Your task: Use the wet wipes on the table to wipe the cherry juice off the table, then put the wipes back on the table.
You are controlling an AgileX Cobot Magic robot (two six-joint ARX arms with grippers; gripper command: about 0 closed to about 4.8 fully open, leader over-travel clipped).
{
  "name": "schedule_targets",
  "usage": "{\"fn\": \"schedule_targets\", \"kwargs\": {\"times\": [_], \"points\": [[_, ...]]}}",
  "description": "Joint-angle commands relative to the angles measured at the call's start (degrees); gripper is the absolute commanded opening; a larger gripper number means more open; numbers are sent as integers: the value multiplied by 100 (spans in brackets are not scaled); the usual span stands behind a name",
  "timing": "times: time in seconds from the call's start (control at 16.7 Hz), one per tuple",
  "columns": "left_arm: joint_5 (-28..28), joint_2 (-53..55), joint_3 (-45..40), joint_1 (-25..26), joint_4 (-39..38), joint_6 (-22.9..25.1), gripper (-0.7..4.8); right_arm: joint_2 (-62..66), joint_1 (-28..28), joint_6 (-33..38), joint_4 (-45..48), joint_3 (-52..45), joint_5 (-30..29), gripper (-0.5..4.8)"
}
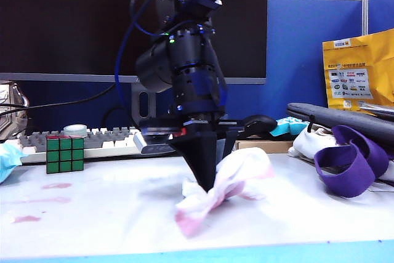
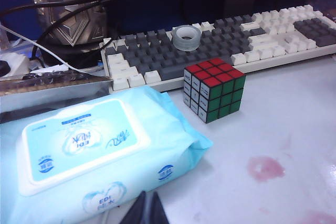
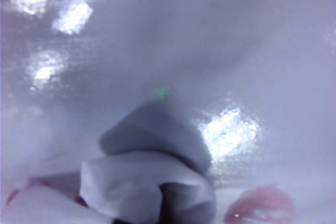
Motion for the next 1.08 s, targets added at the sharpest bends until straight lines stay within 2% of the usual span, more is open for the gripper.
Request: {"fn": "schedule_targets", "kwargs": {"times": [0.06, 0.24, 0.36, 0.48, 0.66, 0.78, 0.84, 0.96, 1.08], "points": [[-17, -20, -4, -9, -74, 0, 23, 125, -682, 127, 101, -254, 857, -1], [-17, -20, -4, -7, -76, 0, 23, 125, -1285, 157, 210, -304, 1130, -1], [-17, -20, -4, -7, -74, 0, 23, 125, -1366, 149, 273, -302, 828, -1], [-17, -20, -4, -7, -74, 0, 23, 125, -994, 120, 341, -308, 72, -1], [-17, -17, -4, 0, -74, 0, 23, 127, 46, -203, 389, -308, -496, -1], [-17, -17, -4, 0, -74, 0, 23, 127, 520, -367, 428, -308, -415, -1], [-17, -17, -4, 0, -74, 0, 23, 127, 623, -337, 417, -308, -173, -1], [-17, -17, -4, 2, -74, 0, 23, 127, 297, -275, 382, -308, 278, -1], [-17, -20, -4, 0, -76, 0, 23, 127, -363, -140, 433, -308, 485, -1]]}}
